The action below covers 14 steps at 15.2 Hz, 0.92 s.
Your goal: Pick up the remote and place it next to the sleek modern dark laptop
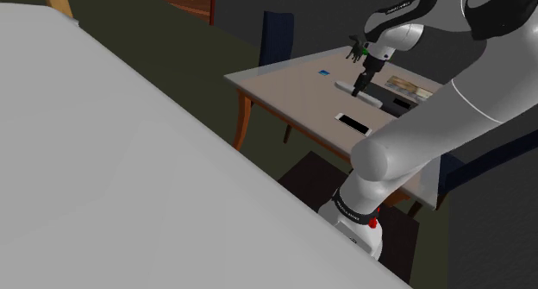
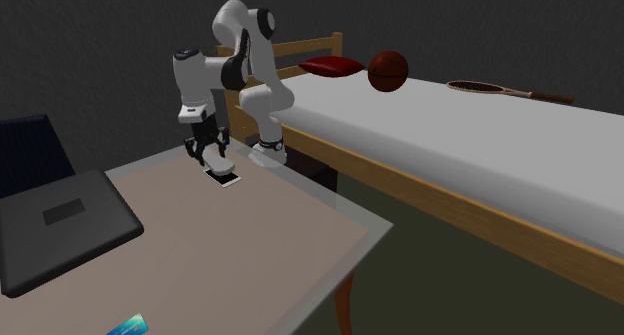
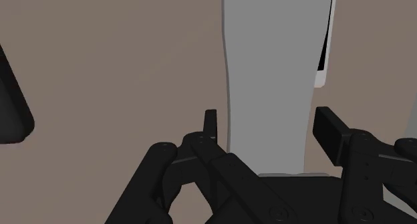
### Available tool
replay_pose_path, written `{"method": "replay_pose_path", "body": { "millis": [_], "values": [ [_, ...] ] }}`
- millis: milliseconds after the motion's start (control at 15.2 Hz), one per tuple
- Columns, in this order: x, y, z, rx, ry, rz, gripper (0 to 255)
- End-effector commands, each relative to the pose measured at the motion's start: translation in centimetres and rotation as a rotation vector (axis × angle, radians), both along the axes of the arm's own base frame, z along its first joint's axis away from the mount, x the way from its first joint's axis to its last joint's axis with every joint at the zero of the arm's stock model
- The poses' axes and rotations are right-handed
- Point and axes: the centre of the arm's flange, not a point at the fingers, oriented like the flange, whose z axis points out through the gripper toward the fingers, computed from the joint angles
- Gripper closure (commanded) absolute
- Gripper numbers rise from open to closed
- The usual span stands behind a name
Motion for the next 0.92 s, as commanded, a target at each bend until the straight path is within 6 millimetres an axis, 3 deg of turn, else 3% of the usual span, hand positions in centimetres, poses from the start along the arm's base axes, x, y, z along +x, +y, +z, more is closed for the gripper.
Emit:
{"method": "replay_pose_path", "body": {
  "millis": [0, 858],
  "values": [
    [-2.7, -0.4, 0.0, 0.000, 0.000, 0.002, 255],
    [-19.6, -3.1, 0.1, 0.000, 0.000, 0.002, 255]
  ]
}}
